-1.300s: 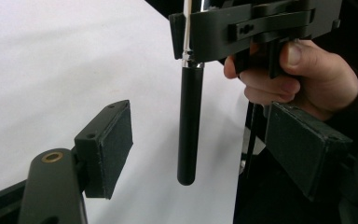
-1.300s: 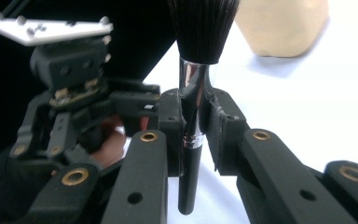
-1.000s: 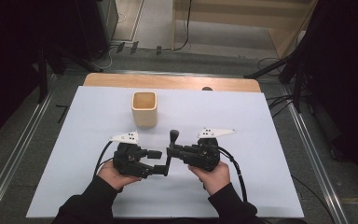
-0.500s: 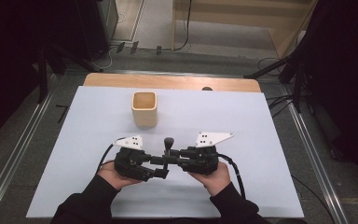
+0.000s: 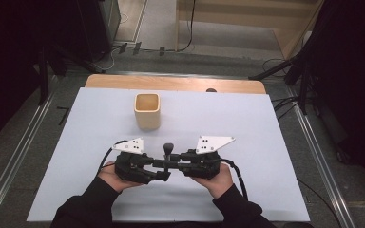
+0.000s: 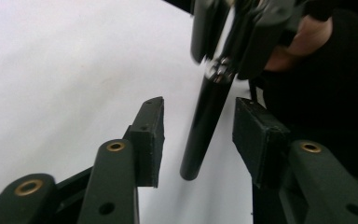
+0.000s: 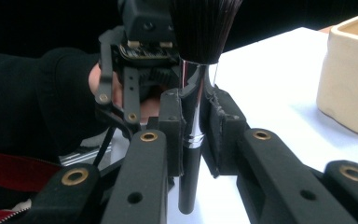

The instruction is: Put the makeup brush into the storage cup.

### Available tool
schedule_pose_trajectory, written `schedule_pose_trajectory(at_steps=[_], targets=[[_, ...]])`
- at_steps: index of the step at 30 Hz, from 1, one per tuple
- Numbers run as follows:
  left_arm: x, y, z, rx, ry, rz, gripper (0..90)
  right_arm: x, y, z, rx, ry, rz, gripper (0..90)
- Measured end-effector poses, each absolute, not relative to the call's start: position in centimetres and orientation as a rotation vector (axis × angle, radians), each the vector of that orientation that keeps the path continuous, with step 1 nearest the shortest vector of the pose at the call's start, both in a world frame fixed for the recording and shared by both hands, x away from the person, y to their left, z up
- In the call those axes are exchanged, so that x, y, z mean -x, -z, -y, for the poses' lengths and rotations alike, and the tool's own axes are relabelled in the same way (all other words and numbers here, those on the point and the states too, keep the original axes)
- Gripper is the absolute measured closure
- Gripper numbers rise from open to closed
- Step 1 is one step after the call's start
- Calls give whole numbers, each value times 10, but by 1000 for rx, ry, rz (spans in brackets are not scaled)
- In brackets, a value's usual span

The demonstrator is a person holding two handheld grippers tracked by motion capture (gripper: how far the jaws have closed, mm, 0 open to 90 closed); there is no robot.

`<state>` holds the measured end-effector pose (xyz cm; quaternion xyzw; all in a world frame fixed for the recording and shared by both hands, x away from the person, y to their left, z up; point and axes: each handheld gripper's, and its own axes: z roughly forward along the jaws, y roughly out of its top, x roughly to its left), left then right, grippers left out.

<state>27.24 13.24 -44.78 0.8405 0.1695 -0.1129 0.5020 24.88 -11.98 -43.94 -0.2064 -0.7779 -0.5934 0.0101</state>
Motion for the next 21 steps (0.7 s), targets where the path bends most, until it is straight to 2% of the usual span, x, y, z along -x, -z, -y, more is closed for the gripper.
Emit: schedule_pose_trajectory(at_steps=[9,21], targets=[[-270,443,-132,-2033,248,-394,667,-250,441,119,651,1856,2392,781],[-268,442,-132,-2027,212,-364,775,-249,441,118,649,1857,2391,780]])
